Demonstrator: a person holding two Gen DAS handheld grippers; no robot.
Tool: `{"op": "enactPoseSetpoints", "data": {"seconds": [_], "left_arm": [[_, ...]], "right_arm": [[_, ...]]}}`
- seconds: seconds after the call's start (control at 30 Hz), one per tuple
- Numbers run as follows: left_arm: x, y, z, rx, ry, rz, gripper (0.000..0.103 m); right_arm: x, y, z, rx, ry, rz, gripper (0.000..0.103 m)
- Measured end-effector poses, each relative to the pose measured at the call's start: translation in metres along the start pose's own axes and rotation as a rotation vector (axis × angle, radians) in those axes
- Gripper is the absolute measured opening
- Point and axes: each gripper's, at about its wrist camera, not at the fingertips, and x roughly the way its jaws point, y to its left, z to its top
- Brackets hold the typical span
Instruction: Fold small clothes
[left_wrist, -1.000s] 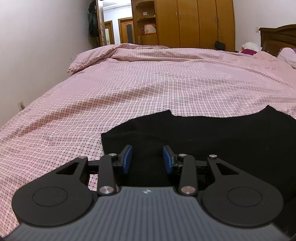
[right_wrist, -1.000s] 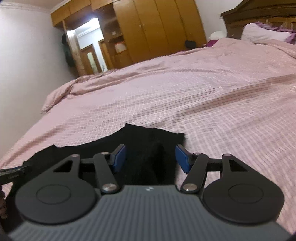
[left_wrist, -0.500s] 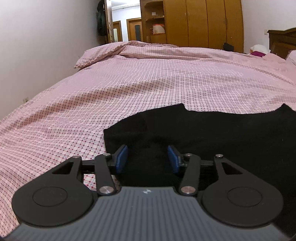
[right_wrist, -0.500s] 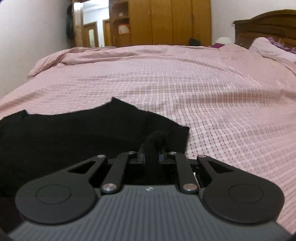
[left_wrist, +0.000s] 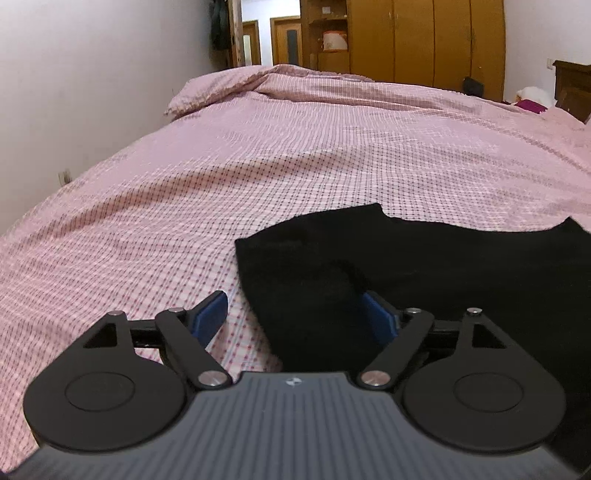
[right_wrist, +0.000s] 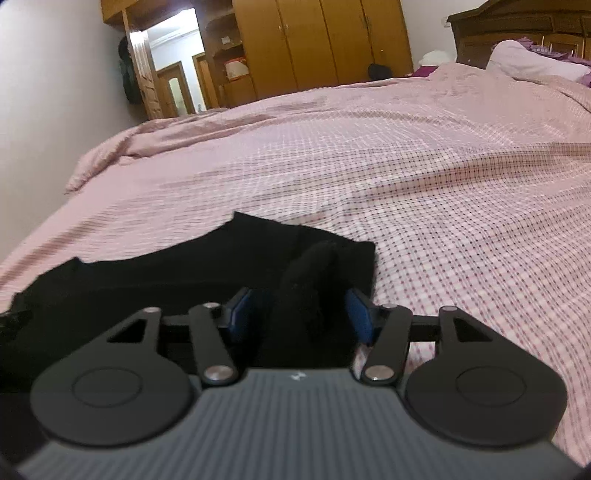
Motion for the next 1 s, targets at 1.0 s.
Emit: {"op": "enactPoseSetpoints", "data": {"seconds": [1.0], "left_arm": [[-0.164,0.041,-0.038,-0.068,0.086,-0.015,0.089]], "right_arm": [[-0.153,0.014,-0.04,0.034,-0.013,0.057,0.058]]}}
